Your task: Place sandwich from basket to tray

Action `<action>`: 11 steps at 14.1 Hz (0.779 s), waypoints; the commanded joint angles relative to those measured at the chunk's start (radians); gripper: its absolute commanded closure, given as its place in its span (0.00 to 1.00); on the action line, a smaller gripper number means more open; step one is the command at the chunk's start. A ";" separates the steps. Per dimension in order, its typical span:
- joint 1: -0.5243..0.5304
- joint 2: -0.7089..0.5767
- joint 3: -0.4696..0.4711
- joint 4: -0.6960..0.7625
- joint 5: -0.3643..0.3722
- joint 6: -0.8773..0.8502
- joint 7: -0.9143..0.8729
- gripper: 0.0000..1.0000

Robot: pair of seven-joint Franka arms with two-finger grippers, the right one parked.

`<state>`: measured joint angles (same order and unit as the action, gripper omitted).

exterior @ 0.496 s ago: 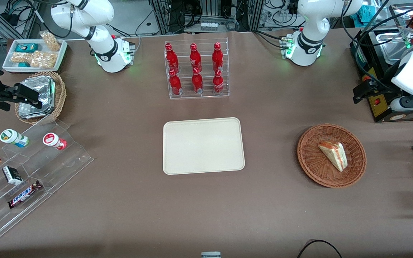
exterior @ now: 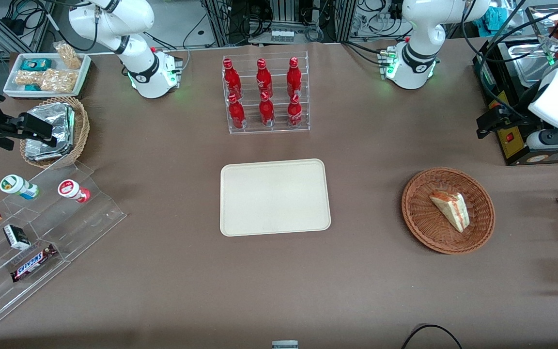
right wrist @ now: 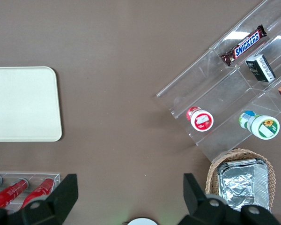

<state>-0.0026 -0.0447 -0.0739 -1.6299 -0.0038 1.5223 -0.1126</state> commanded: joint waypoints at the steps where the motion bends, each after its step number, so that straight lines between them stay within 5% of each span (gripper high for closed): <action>1: 0.009 -0.004 -0.003 0.019 -0.013 -0.028 0.021 0.00; 11: 0.009 0.112 -0.003 -0.050 0.027 0.004 0.014 0.00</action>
<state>-0.0019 0.0160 -0.0738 -1.6622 0.0048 1.5241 -0.1100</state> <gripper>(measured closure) 0.000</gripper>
